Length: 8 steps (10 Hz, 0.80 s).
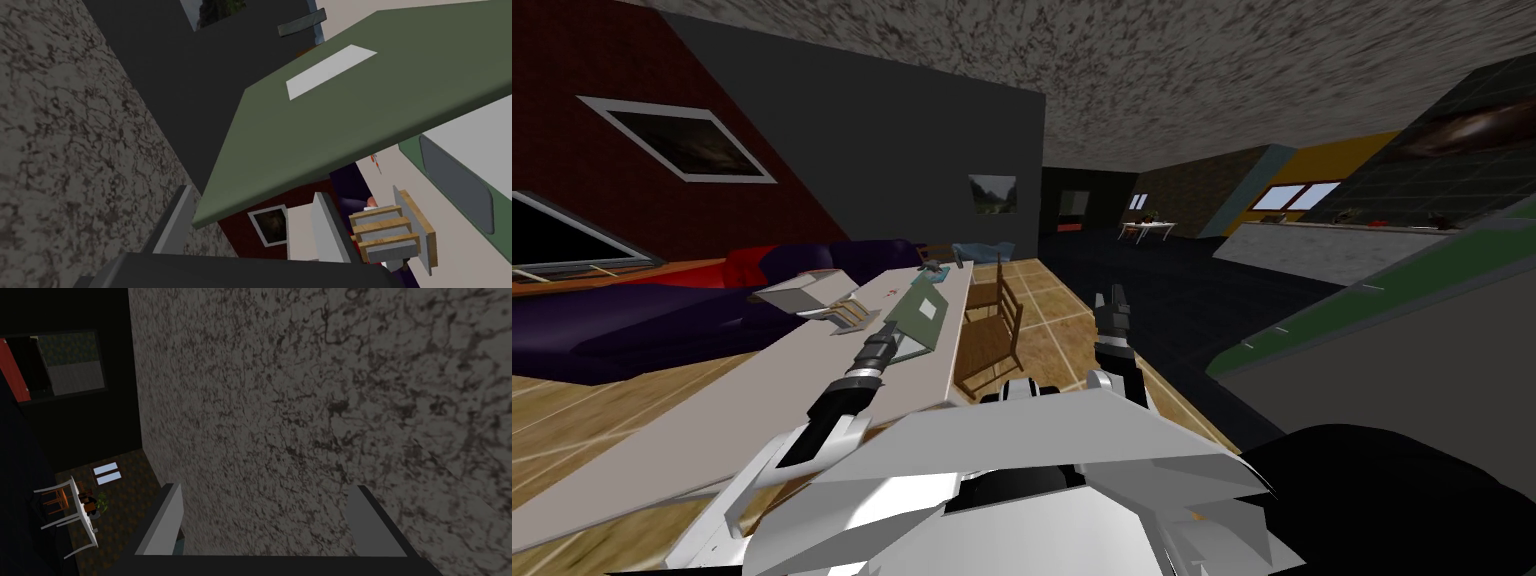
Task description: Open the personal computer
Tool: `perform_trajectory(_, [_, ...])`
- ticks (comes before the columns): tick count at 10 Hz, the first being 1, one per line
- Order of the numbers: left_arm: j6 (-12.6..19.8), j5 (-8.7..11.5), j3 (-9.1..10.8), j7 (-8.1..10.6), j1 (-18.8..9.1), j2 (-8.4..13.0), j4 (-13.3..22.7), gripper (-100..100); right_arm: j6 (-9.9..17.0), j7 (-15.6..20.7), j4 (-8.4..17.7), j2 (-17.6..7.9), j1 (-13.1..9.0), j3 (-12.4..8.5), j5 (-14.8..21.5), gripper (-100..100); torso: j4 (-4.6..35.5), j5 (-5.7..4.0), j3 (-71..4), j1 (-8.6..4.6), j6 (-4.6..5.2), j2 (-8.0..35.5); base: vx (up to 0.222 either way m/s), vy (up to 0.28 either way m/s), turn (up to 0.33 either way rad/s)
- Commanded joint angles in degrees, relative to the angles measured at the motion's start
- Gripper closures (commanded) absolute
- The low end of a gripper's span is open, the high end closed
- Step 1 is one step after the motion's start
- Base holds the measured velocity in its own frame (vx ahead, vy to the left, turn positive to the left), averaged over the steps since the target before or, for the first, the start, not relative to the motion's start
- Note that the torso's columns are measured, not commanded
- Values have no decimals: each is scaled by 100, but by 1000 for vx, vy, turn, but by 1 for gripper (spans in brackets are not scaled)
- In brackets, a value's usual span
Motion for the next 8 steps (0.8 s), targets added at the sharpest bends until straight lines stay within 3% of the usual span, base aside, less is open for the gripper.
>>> perform_trajectory(1, [89,262,-82,277,-37,-106,-1,100,0,0,0,0,0,0,0,0,-3,-9,-8,-16,-1,-8,-31,89,7])
perform_trajectory(4, [144,544,-144,555,-107,-206,-12,100,0,0,0,1,0,1,0,0,7,-34,-16,-62,20,-14,-22,22,-61])
perform_trajectory(5, [139,477,-119,472,-100,-172,16,100,0,0,0,1,0,1,0,0,18,-42,-10,-56,14,-2,-7,6,-23])
perform_trajectory(6, [83,651,-187,639,-192,-319,161,100,0,0,0,1,1,1,0,0,24,-45,-2,-51,5,9,-24,19,-78])
perform_trajectory(8, [50,733,-217,712,-240,-390,231,100,0,0,0,1,0,1,0,0,23,-34,3,-41,15,15,-28,23,-91])
